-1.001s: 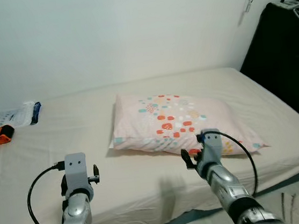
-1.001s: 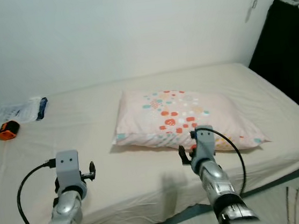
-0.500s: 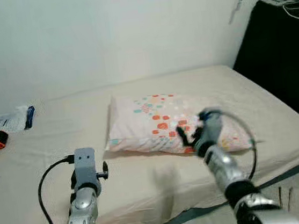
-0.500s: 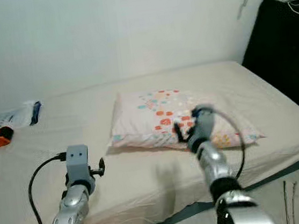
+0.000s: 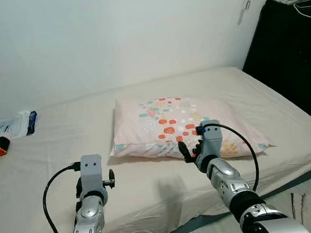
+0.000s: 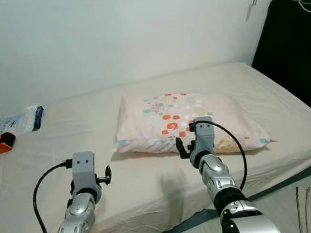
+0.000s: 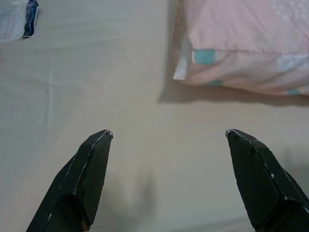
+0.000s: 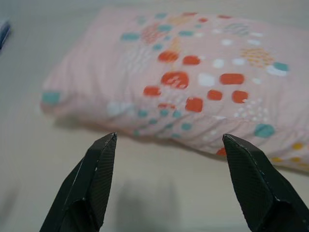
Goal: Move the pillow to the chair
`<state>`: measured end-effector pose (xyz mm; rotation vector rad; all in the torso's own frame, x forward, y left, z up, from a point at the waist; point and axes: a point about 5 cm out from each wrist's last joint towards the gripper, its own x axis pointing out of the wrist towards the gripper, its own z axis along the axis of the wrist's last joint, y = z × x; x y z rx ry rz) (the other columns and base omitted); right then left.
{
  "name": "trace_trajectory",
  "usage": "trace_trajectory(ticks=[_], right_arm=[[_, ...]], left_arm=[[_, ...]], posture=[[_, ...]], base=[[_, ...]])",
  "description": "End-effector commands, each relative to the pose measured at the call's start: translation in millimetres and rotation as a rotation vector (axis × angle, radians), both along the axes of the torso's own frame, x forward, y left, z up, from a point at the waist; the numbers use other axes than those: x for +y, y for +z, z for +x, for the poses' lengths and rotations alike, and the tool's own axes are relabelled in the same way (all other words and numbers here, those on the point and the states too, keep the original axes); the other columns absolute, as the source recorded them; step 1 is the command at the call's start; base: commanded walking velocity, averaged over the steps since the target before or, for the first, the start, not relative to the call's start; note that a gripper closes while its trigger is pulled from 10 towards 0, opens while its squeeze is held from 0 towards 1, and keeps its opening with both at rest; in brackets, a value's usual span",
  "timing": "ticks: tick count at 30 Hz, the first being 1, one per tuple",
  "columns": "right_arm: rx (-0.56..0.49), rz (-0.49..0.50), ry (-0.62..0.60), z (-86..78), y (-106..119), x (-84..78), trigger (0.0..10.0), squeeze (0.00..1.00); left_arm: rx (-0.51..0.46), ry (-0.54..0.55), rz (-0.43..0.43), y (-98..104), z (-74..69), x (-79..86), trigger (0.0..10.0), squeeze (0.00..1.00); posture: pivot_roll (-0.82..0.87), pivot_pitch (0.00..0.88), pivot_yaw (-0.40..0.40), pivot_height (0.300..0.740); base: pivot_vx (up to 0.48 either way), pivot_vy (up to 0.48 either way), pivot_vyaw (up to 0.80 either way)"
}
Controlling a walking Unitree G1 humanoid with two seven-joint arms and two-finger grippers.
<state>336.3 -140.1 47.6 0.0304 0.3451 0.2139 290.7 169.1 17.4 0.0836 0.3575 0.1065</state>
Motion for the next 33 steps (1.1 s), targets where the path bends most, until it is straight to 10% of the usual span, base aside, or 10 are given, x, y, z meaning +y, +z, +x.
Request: trace_trajectory(ticks=[1, 6, 13, 22, 33], right_arm=[[0.128, -0.043, 0.057, -19.2, -26, -3.8, 10.0, 0.00], [0.252, 0.035, -0.062, -38.0, -50, -11.3, 10.0, 0.00], [0.251, -0.060, 0.113, -47.9, -59, 16.4, 10.0, 0.00], [0.251, -0.079, 0.096, -44.9, -57, 24.4, 10.0, 0.00], [0.208, -0.015, 0.140, -44.7, -52, 48.7, 10.0, 0.00]], left_arm=[[0.043, 0.003, 0.026, -10, -6.5, 4.8, 10.0, 0.00], [0.142, 0.003, -0.032, -29, -21.8, 10.5, 10.0, 0.00], [0.221, 0.043, -0.013, -55, -57.3, 24.0, 10.0, 0.00], [0.038, 0.075, -0.055, -28, -41.6, 39.8, 10.0, 0.00], [0.048, 0.036, -0.029, -23, -40.6, 48.1, 10.0, 0.00]], posture=[[0.00, 0.000, -0.067, 0.740], [0.02, 0.000, -0.095, 0.740], [0.07, 0.000, -0.127, 0.740], [0.11, 0.000, -0.157, 0.740], [0.12, 0.000, -0.136, 0.740]], base=[[0.000, 0.000, 0.00], [0.000, 0.000, 0.00], [0.000, 0.000, 0.00], [0.000, 0.000, 0.00], [0.000, 0.000, 0.00]])
